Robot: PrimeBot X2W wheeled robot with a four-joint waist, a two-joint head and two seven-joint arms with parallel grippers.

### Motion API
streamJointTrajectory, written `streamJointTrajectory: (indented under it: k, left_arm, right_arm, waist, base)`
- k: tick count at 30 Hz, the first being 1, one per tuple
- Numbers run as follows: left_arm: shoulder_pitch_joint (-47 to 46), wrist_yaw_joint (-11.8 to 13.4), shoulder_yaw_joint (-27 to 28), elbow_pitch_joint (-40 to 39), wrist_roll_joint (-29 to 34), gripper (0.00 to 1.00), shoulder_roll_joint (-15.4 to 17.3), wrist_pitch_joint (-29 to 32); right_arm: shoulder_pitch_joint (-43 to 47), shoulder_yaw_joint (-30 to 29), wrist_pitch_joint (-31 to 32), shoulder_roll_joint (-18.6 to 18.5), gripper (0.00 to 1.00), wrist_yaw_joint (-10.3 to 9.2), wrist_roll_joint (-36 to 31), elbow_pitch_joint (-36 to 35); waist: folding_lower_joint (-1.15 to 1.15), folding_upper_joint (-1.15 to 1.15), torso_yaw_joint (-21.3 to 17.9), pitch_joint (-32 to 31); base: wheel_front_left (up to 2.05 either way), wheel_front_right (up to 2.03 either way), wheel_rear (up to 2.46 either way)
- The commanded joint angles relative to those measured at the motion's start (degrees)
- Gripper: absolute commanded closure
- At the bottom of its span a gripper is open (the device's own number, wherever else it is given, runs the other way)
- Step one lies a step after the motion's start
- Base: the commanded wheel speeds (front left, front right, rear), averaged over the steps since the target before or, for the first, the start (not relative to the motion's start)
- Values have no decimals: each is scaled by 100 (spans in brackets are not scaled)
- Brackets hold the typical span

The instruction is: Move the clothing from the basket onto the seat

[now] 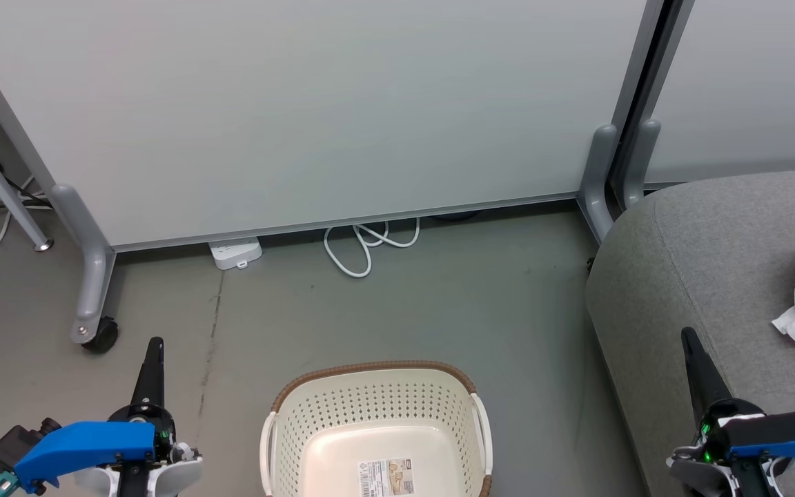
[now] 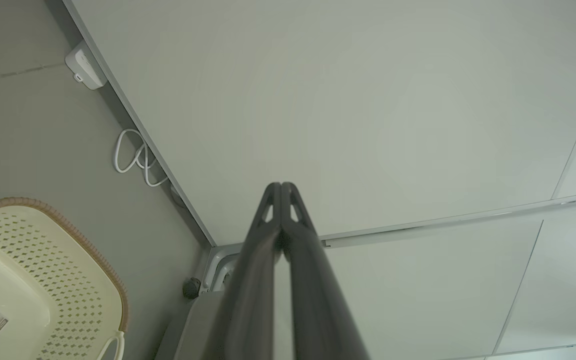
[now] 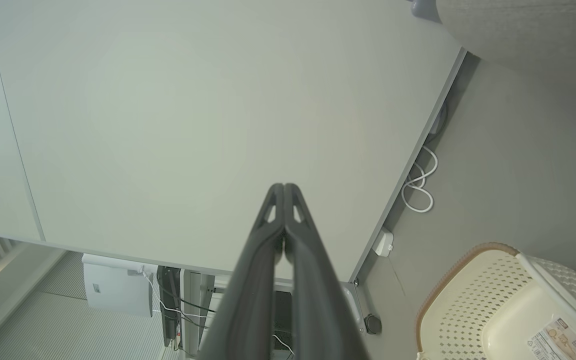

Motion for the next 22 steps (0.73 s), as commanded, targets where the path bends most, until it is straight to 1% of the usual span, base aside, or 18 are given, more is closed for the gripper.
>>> streamJointTrajectory:
  k: [1, 22]
  left_arm:
    - [-111, -33, 50, -52, -151, 100, 3, 49]
    - [-159, -61, 135, -61, -1017, 100, 2, 259]
  right_arm:
    - [-136, -13, 45, -29, 100, 2, 164, -45]
    - [-180, -60, 259, -32, 100, 2, 1029, -57]
  waist:
    - [0, 0, -8, 2]
    - [0, 0, -82, 18]
  base:
    - [0, 0, 0]
    - [0, 0, 0]
